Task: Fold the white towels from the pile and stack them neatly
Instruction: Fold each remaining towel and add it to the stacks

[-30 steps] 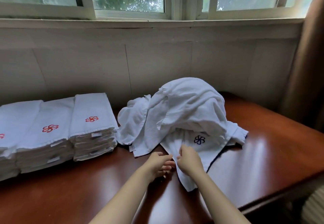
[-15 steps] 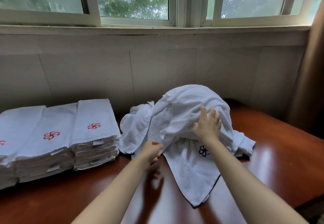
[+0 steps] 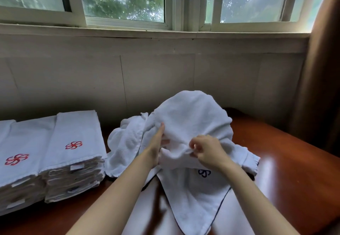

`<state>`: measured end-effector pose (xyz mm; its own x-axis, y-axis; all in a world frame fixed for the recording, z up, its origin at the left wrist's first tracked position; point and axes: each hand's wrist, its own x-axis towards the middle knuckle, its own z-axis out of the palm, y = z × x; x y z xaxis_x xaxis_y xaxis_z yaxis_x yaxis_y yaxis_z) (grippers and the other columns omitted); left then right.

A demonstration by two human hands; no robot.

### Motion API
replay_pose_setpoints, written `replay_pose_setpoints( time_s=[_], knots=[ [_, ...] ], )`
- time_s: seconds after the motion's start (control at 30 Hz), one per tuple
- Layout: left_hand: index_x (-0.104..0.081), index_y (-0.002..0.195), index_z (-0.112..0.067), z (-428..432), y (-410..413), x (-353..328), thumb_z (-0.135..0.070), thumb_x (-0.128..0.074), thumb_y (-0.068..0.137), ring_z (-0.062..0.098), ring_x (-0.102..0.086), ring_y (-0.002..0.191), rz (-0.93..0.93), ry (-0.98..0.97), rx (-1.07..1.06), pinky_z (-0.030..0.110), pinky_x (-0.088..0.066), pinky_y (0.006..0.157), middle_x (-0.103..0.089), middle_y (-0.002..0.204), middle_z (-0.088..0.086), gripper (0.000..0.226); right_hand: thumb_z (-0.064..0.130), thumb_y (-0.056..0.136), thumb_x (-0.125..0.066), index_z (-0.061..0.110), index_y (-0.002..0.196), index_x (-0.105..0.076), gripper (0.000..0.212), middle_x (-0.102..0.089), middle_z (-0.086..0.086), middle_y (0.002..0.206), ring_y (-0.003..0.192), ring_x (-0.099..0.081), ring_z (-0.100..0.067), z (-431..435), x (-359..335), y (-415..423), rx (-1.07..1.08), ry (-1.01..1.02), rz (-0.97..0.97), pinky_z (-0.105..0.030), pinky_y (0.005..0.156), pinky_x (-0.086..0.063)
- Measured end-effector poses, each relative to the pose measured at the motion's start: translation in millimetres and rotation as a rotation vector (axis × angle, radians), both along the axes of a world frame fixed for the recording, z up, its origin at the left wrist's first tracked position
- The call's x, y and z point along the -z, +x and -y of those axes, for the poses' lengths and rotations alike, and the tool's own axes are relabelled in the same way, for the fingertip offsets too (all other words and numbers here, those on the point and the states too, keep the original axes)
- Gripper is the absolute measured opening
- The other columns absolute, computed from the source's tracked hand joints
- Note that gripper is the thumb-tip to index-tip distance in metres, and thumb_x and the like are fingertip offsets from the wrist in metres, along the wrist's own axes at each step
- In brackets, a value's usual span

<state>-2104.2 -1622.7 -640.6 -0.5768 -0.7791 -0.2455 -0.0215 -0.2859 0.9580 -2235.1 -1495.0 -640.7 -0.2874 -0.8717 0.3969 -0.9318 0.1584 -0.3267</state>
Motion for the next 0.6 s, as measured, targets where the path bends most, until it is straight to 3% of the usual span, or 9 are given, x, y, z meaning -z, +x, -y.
replay_pose_setpoints(
  time_s=[0.1, 0.17, 0.23, 0.3, 0.37, 0.43, 0.53, 0.6],
  knots=[
    [-0.067, 0.107, -0.017, -11, 10, -5, -0.062, -0.058, 0.082, 0.012, -0.066, 0.090, 0.001, 0.007, 0.103, 0.025, -0.045, 0.065, -0.073, 0.100, 0.003, 0.053, 0.011, 0.081, -0.069, 0.019, 0.087, -0.065, 0.011, -0.051, 0.008, 0.077, 0.084, -0.050, -0.017, -26, 2, 13, -0.197, 0.057, 0.229, -0.022, 0.074, -0.038],
    [-0.066, 0.104, -0.010, -24, 15, -5, -0.043, -0.062, 0.088, 0.016, -0.065, 0.077, -0.001, -0.007, 0.153, 0.025, -0.047, 0.059, -0.069, 0.088, 0.005, 0.037, 0.009, 0.081, -0.069, 0.029, 0.081, -0.059, 0.022, -0.052, 0.007, 0.079, 0.084, -0.050, -0.015, -41, -5, 24, -0.270, 0.059, 0.338, -0.022, 0.076, -0.039],
    [-0.062, 0.088, -0.010, -39, 21, -7, -0.023, -0.059, 0.091, 0.015, -0.054, 0.061, -0.042, -0.032, 0.140, 0.023, -0.041, 0.053, -0.058, 0.071, 0.006, 0.013, 0.010, 0.081, -0.067, 0.035, 0.075, -0.053, 0.029, -0.052, 0.009, 0.077, 0.080, -0.048, -0.010, -53, -15, 36, -0.314, 0.061, 0.352, -0.025, 0.076, -0.040],
    [-0.061, 0.072, -0.012, -51, 34, -11, -0.013, -0.055, 0.090, 0.012, -0.052, 0.053, -0.163, -0.036, 0.208, 0.022, -0.041, 0.050, -0.054, 0.060, 0.003, 0.019, 0.018, 0.077, -0.065, 0.029, 0.074, -0.056, 0.015, -0.050, 0.010, 0.072, 0.072, -0.046, -0.005, -66, -25, 52, -0.374, 0.076, 0.312, -0.024, 0.071, -0.040],
    [-0.064, 0.081, -0.007, -60, 51, -18, -0.008, -0.056, 0.084, 0.014, -0.059, 0.059, -0.281, -0.046, 0.342, 0.024, -0.046, 0.055, -0.060, 0.064, 0.005, 0.008, 0.026, 0.071, -0.058, 0.023, 0.073, -0.056, 0.005, -0.049, 0.010, 0.068, 0.067, -0.044, -0.004, -77, -33, 69, -0.435, 0.090, 0.272, -0.024, 0.066, -0.038],
    [-0.063, 0.089, -0.006, -67, 71, -22, 0.000, -0.054, 0.073, 0.013, -0.059, 0.059, -0.325, -0.100, 0.428, 0.024, -0.047, 0.052, -0.060, 0.066, 0.005, 0.019, 0.030, 0.072, -0.058, 0.030, 0.066, -0.047, 0.013, -0.045, 0.012, 0.063, 0.062, -0.042, -0.002, -82, -40, 86, -0.489, 0.168, 0.260, -0.020, 0.061, -0.034],
    [-0.055, 0.100, -0.005, -73, 88, -24, 0.001, -0.050, 0.058, 0.014, -0.054, 0.058, -0.078, -0.221, 0.317, 0.024, -0.041, 0.049, -0.052, 0.072, 0.007, 0.044, 0.020, 0.080, -0.067, 0.030, 0.062, -0.043, 0.032, -0.044, 0.012, 0.061, 0.059, -0.041, 0.000, -81, -43, 101, -0.529, 0.289, 0.246, -0.018, 0.059, -0.032],
    [-0.055, 0.098, -0.007, -80, 100, -24, -0.002, -0.047, 0.054, 0.016, -0.051, 0.061, 0.069, -0.279, 0.254, 0.027, -0.038, 0.052, -0.050, 0.076, 0.009, 0.045, 0.016, 0.080, -0.070, 0.023, 0.067, -0.053, 0.023, -0.051, 0.010, 0.065, 0.062, -0.046, -0.001, -79, -38, 103, -0.423, 0.214, 0.263, -0.021, 0.062, -0.037]
  ],
)
